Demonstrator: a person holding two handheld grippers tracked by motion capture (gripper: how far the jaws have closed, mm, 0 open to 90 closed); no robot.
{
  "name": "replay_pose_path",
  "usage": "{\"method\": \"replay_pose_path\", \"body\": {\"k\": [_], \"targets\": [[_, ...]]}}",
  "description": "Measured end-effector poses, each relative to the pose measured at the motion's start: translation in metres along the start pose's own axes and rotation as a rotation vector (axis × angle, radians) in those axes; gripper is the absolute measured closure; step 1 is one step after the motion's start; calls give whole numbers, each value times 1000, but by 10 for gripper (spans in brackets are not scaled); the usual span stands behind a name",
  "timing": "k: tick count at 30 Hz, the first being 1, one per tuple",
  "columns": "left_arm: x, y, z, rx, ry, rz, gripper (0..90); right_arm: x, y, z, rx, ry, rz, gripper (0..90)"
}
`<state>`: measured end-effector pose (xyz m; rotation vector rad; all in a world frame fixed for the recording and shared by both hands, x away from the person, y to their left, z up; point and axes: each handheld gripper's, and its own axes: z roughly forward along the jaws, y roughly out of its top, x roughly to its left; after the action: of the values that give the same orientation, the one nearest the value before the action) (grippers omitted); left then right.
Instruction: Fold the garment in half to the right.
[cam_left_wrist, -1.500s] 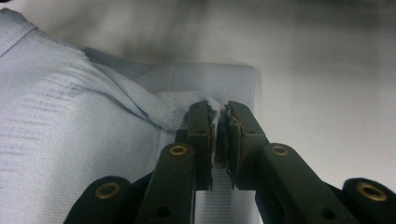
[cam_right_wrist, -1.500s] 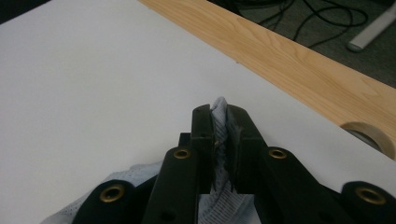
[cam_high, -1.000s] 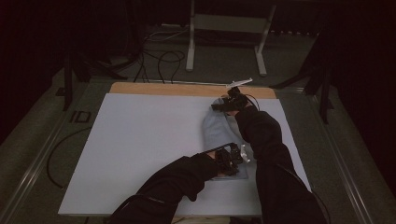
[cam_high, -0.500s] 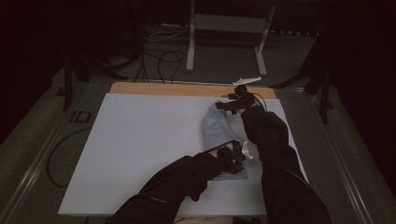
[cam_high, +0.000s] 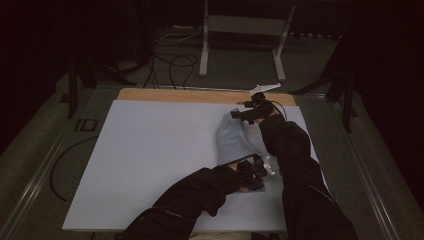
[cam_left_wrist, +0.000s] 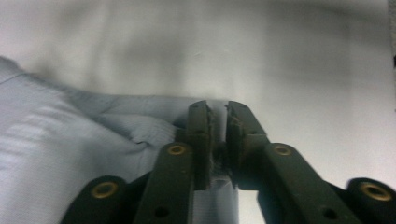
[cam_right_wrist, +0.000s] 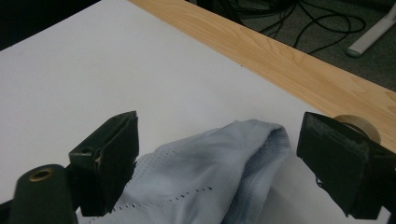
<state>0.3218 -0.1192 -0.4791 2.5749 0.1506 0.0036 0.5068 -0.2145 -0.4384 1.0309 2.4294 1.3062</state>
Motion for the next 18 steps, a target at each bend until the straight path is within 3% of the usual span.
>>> {"method": "replay_pose_path", "body": {"k": [4,8,14,18], "targets": [[-3,2,-9,-40,-12,17,676,2,1,-3,-13,11,0,120],[-3,3,-26,-92,14,25,545,1,4,-8,-28,28,-2,101],[0,-3,-50,-126,52,-2,368,4,4,-11,-45,27,-12,99],[3,-13,-67,-154,45,-25,204,7,3,-14,-50,32,-18,98]]}}
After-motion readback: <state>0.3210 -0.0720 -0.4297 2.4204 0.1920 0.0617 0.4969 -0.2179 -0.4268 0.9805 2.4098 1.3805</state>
